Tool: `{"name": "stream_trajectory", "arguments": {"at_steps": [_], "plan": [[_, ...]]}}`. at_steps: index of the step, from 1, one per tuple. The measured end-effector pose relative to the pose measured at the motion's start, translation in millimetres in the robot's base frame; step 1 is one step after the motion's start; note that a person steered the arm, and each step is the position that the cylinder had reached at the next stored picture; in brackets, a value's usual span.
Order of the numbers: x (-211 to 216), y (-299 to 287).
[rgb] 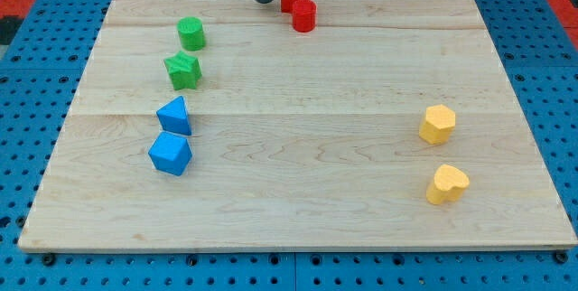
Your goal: Move the red star and the red circle parallel to each other
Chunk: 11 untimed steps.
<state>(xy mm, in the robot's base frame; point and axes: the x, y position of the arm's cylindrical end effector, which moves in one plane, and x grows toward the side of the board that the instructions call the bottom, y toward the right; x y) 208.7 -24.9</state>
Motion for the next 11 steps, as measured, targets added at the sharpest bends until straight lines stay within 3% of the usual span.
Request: {"name": "stream_trajectory", "arguments": {"at_steps": [2, 4, 6, 8, 11], "plan": [[-1, 35], [66, 76], [77, 79], [77, 60], [5, 33]]}}
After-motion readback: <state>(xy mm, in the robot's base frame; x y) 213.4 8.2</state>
